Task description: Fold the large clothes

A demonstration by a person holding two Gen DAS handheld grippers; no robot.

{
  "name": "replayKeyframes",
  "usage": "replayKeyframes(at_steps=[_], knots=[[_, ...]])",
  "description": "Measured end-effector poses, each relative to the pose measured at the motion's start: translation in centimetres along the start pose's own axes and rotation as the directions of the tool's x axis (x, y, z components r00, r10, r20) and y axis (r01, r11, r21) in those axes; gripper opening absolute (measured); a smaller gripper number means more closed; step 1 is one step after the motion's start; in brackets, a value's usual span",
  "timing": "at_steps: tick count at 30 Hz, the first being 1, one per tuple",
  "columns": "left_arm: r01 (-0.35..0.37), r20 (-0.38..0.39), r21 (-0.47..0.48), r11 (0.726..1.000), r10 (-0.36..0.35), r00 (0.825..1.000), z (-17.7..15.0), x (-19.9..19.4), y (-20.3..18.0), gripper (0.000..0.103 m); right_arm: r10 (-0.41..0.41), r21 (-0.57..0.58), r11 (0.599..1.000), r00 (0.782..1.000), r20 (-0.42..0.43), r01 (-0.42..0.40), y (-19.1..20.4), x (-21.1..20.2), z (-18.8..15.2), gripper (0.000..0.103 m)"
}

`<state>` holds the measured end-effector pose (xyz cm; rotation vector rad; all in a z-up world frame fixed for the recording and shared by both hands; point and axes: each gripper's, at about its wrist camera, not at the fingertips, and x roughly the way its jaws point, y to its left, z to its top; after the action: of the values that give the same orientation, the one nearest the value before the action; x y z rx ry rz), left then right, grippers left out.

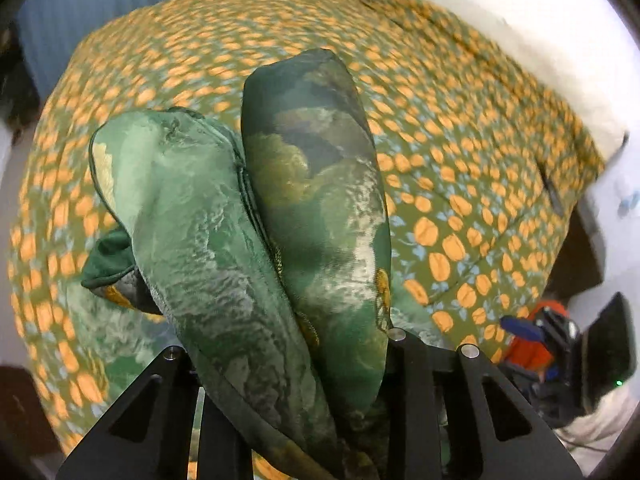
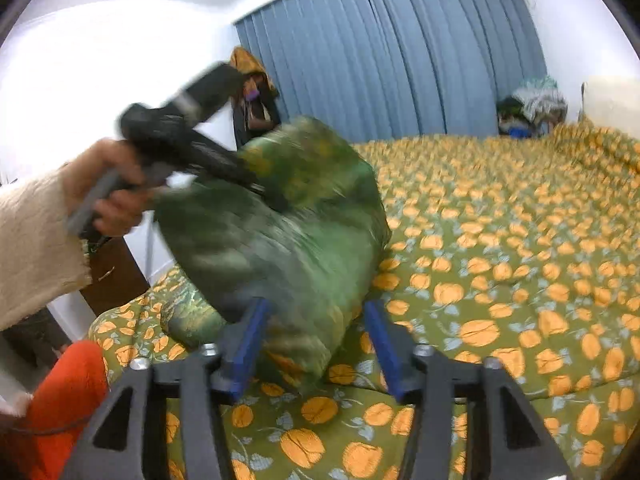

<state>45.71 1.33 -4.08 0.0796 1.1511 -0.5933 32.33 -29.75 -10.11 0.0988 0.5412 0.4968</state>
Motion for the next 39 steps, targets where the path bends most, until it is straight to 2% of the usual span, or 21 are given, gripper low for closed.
replayKeyframes(at_steps=[6,8,14,18,20,24,28,29,31,32,34,36,37,39], knots=[[0.063,0.05,-0.103,0.993,-0.058,0.997,-3.2,0.4,5.3,0.029,0.092,-0.03,0.995,0.994,-0.06,-0.094,5.1,6.1,4.0,0.038],[0.082,0.067,-0.125,0.989,-0.074,0.995,-3.9,0.3,7.0,0.03,0.097,-0.028,0.995,0.988,-0.119,-0.101,6.4,8.8,4.3,0.038],[0.091,0.073,-0.232,0.969,-0.076,0.994,-6.5,1.7,13.5,0.03,0.121,-0.089,0.985,0.962,-0.245,-0.147,10.6,15.4,2.4,0.038],[0.089,0.065,-0.299,0.95,-0.073,0.995,-9.1,3.8,17.0,0.033,0.172,-0.024,0.981,0.919,-0.354,-0.193,12.3,20.1,0.0,0.036],[0.113,0.072,-0.34,0.934,-0.094,0.993,-10.6,5.0,18.5,0.036,0.164,-0.036,0.981,0.909,-0.384,-0.192,12.7,21.9,-1.5,0.035],[0.17,0.122,-0.39,0.905,-0.133,0.984,-11.8,6.1,19.6,0.04,0.118,-0.092,0.982,0.914,-0.387,-0.166,13.5,22.3,-2.9,0.035],[0.187,0.119,-0.374,0.908,-0.153,0.981,-10.8,5.1,18.8,0.042,0.124,-0.077,0.983,0.907,-0.403,-0.168,13.5,20.8,-1.6,0.035],[0.196,0.124,-0.374,0.906,-0.16,0.979,-10.7,4.8,19.0,0.044,0.124,-0.072,0.984,0.914,-0.387,-0.164,13.8,20.2,-0.9,0.035],[0.228,0.138,-0.38,0.896,-0.189,0.972,-10.5,4.2,19.3,0.045,0.193,-0.033,0.977,0.938,-0.287,-0.211,15.2,17.7,1.2,0.036],[0.242,0.14,-0.384,0.891,-0.203,0.969,-10.5,4.1,19.5,0.046,0.236,-0.016,0.969,0.938,-0.253,-0.248,15.8,17.3,2.0,0.036],[0.249,0.13,-0.393,0.885,-0.215,0.968,-10.5,4.3,20.1,0.053,0.3,0.015,0.952,0.921,-0.251,-0.306,17.2,17.7,2.2,0.036],[0.239,0.114,-0.425,0.873,-0.21,0.971,-10.5,4.1,21.0,0.065,0.355,0.054,0.932,0.873,-0.335,-0.358,19.1,20.2,0.8,0.037],[0.222,0.101,-0.444,0.868,-0.197,0.975,-10.7,4.1,21.6,0.066,0.339,0.031,0.935,0.862,-0.376,-0.354,20.0,21.2,-0.4,0.038],[0.197,0.077,-0.459,0.866,-0.182,0.98,-11.5,3.9,22.8,0.066,0.272,-0.065,0.942,0.859,-0.433,-0.331,21.4,22.6,-2.6,0.037]])
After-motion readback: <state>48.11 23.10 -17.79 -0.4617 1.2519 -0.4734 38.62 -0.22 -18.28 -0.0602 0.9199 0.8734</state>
